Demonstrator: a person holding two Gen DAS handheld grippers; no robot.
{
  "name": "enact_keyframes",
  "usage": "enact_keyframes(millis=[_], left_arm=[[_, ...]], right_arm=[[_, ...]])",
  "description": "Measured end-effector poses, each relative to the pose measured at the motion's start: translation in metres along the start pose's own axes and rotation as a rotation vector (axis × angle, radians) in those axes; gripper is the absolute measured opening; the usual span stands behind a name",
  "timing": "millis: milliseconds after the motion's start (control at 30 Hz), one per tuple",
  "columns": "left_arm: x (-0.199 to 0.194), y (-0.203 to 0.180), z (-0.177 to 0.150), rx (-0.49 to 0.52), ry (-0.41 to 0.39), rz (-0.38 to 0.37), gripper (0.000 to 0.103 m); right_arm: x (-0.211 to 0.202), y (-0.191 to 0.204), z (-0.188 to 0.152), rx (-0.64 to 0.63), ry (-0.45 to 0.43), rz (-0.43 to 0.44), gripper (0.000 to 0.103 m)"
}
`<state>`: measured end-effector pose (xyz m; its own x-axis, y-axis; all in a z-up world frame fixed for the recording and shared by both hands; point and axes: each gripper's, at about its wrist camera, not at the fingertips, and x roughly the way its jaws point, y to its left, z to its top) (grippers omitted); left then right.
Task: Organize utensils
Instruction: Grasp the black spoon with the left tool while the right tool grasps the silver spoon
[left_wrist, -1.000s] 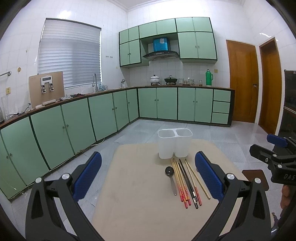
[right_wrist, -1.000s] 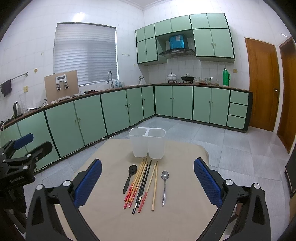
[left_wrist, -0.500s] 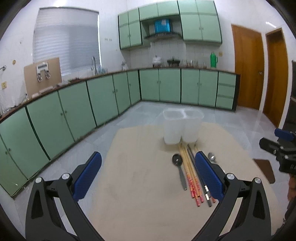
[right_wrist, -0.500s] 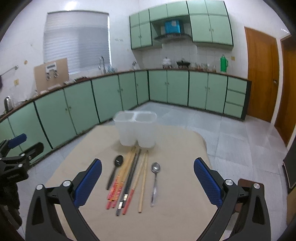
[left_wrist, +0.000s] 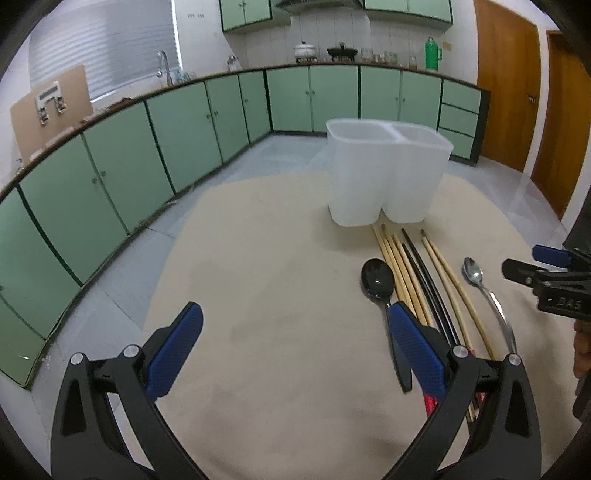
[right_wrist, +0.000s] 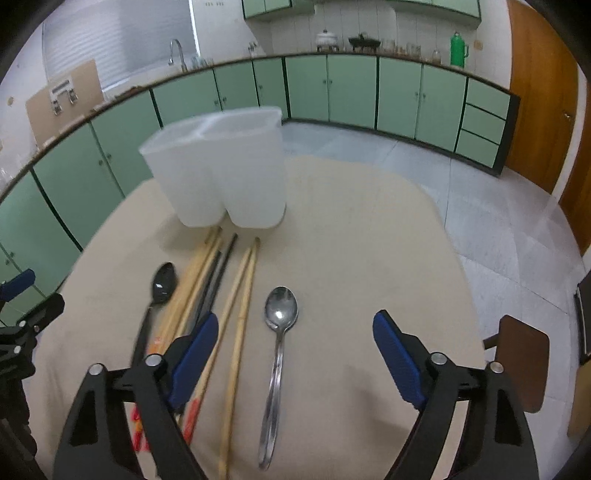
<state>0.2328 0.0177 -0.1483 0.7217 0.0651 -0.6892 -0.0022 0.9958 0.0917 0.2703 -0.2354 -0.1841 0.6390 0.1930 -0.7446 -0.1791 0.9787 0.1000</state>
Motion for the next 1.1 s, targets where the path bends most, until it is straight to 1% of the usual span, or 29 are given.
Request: enact_keyframes(millis=[100, 233, 267, 367, 533, 600, 800, 833, 967, 1100], left_arm=[[0.017, -0.008, -0.001, 0.014, 0.025, -0.021, 0.098], [0.039, -0.018, 0.0, 0.022, 0.065, -0.048, 0.098], [0.043, -0.02, 0.0, 0.021, 0.073, -0.057, 0.098], [0.053, -0.025, -0.002, 0.026, 0.091, -0.074, 0.098], [0.066, -0.033, -0.003, 0.043, 0.112, -0.092, 0.098], [0.072, -0.038, -0.005, 0.056, 0.122, -0.098, 0.098], [0.095, -0.044, -0.007, 0.087, 0.169, -0.052, 0.098], [0.096, -0.042, -0.007, 0.075, 0.17, -0.06, 0.098], [0.097, -0.033, -0.009, 0.043, 0.177, -0.048, 0.098], [0.093, -0.034, -0.008, 0.053, 0.173, -0.054, 0.098]], right_arm=[[0.021, 0.002, 0.001, -0.014, 0.045, 0.005, 0.071], [0.037, 0.003, 0.003, -0.022, 0.089, 0.016, 0.063], [0.041, 0.002, 0.003, -0.02, 0.097, 0.03, 0.06], [0.047, 0.002, 0.004, -0.026, 0.113, 0.042, 0.051], [0.05, 0.006, 0.004, -0.055, 0.103, 0.016, 0.04], [0.05, 0.007, 0.004, -0.053, 0.099, 0.016, 0.04], [0.053, 0.011, 0.006, -0.056, 0.089, 0.007, 0.038], [0.053, 0.012, 0.006, -0.052, 0.087, 0.008, 0.038], [0.055, 0.012, 0.007, -0.049, 0.084, 0.01, 0.038], [0.056, 0.015, 0.007, -0.05, 0.082, 0.0, 0.039]])
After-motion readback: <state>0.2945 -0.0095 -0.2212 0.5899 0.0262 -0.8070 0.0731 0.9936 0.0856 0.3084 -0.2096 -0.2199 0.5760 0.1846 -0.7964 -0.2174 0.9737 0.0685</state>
